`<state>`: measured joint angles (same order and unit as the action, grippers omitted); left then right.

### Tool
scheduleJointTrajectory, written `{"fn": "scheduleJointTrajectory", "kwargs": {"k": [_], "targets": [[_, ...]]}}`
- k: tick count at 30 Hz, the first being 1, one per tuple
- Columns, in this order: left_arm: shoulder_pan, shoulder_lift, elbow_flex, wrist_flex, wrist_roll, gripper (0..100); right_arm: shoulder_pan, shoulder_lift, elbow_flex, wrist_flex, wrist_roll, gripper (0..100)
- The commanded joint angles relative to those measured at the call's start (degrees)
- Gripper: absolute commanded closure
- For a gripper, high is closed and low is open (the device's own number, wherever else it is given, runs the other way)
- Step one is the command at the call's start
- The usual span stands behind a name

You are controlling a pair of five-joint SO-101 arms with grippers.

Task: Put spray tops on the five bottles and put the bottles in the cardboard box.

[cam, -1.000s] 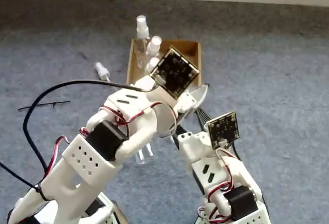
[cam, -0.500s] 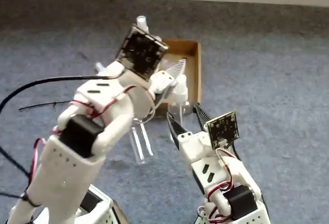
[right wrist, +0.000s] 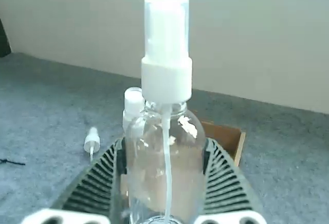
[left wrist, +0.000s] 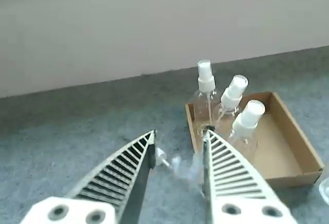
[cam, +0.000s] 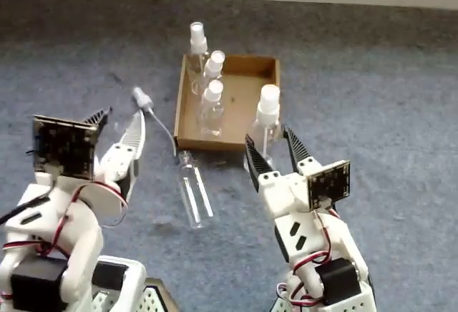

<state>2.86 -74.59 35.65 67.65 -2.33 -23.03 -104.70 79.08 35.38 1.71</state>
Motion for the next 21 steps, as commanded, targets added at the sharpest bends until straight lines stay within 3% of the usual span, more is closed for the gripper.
{"fn": "scheduleJointTrajectory", "kwargs": {"k": [1, 12, 16, 21], "targets": [[0.04, -5.23, 4.0, -0.18, -0.44, 85, 0.4, 0.04, -6.99, -2.77, 0.7, 99.5], [1.89, -12.62, 4.53, 0.26, -0.53, 85, 0.31, 18.24, -17.63, -2.77, 0.53, 99.5], [2.24, -12.26, 5.67, -0.18, -0.53, 85, 0.31, 22.81, -23.87, -2.77, -4.4, 99.5], [2.33, -12.26, 11.91, -0.26, -4.04, 73, -1.63, 29.14, -31.16, -2.33, -5.71, 99.5]]}}
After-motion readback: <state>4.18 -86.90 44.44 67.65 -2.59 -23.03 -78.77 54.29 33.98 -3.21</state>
